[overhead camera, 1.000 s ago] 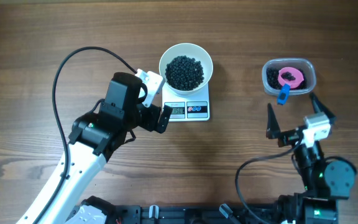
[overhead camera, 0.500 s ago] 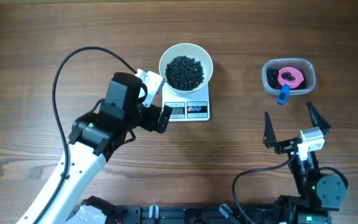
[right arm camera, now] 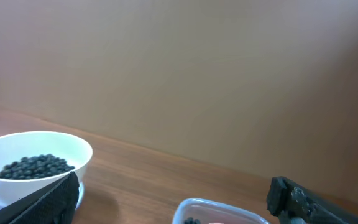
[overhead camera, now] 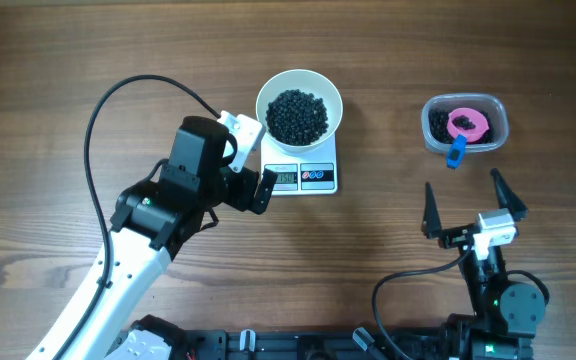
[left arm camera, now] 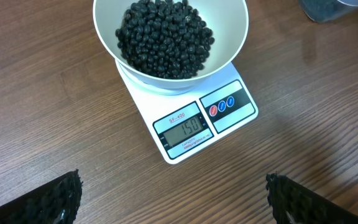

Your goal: Scoop item into bowl and weigh 150g on scale

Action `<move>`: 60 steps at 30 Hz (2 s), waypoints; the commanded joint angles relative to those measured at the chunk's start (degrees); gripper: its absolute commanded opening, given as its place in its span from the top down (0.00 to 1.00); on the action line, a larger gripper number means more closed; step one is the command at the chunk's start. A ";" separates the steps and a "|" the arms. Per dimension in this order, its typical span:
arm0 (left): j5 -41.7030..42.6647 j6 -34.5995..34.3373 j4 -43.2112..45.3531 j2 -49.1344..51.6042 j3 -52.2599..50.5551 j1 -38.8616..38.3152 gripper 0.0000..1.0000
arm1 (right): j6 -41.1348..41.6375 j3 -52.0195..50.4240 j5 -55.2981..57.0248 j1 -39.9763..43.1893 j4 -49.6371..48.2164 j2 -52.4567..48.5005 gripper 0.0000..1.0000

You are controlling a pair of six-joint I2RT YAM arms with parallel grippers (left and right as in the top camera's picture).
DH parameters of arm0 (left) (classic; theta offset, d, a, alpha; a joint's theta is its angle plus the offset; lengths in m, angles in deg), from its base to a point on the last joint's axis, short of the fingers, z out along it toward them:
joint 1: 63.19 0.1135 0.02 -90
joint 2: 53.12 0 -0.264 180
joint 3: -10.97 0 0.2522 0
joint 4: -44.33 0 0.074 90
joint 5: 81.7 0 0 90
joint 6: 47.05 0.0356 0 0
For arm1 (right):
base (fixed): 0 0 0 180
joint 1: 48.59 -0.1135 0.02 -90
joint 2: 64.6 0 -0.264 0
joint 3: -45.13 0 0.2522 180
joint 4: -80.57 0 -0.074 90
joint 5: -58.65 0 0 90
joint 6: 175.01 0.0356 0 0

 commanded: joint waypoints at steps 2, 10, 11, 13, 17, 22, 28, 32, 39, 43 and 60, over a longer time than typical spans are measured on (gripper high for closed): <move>0.04 1.09 0.15 0.22 1.01 0.31 0.00 | -0.09 -0.20 4.39 -0.24 0.87 0.98 0.00; 0.04 1.09 0.15 0.22 1.01 0.31 0.00 | 1.36 -0.20 5.73 -0.24 8.22 0.98 0.00; 0.04 1.09 0.15 0.22 1.01 0.31 0.00 | 3.52 -0.20 6.45 -0.24 9.38 0.98 0.00; 0.04 1.11 0.15 0.22 1.01 0.31 0.00 | 9.60 -0.20 8.74 -0.24 11.74 0.98 0.00; 0.04 1.09 0.15 0.22 1.01 0.31 0.00 | 9.55 -0.20 11.50 -0.24 11.93 0.98 0.00; 0.04 1.11 0.15 0.22 1.01 0.31 0.00 | 5.77 -0.20 11.58 -0.24 12.02 0.98 0.00; 0.04 1.09 0.15 0.22 1.01 0.31 0.00 | 5.86 -0.20 11.63 -0.26 12.04 0.98 0.00; 0.04 1.09 0.17 0.22 1.01 0.31 0.00 | 5.60 -0.20 11.65 -0.42 12.04 0.98 0.00; 0.04 1.09 0.15 0.22 1.01 0.31 0.00 | 4.17 -0.20 11.65 -1.42 12.04 0.98 0.00; 0.04 1.09 0.15 0.22 1.01 0.31 0.00 | 4.15 -0.20 11.47 -1.42 12.04 0.98 0.00; 0.04 1.09 0.15 0.22 1.01 0.31 0.00 | 4.52 -0.20 11.47 -1.42 11.93 0.94 0.00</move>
